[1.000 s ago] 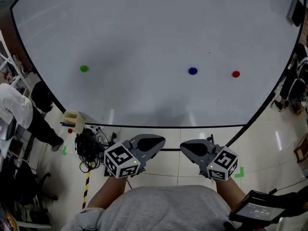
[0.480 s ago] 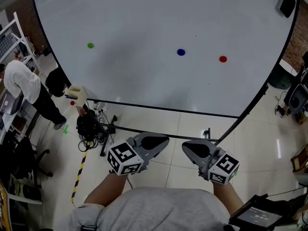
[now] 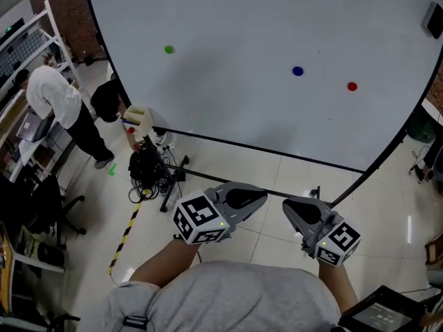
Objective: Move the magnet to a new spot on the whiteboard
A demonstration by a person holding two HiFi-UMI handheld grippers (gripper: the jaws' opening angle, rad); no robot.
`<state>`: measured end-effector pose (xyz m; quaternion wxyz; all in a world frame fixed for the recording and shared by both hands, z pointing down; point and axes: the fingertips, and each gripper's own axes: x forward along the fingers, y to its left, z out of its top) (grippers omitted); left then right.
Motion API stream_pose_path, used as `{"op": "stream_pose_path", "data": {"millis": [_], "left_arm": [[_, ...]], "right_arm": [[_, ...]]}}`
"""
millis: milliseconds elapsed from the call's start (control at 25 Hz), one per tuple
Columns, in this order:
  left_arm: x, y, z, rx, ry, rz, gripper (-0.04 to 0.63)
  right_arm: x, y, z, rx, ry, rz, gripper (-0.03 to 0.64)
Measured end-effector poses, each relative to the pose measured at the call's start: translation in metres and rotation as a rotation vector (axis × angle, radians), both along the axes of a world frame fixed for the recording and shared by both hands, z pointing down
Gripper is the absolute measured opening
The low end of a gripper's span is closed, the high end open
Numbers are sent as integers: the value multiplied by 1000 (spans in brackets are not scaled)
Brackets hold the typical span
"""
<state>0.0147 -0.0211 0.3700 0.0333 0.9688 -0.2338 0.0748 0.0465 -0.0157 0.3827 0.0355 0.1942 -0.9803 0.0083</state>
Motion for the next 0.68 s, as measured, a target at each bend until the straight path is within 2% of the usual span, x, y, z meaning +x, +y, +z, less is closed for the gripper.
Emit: {"op": "stream_pose_path", "data": {"millis": [480,680], "left_arm": [[-20,20,5,-12,-16,-7,-18],[-19,21,-5,-3,-22,3,-19]], "right_arm": [[-28,18,-9,5,1,-40,3],[-25,19,-21,14,6,-26,3]]}}
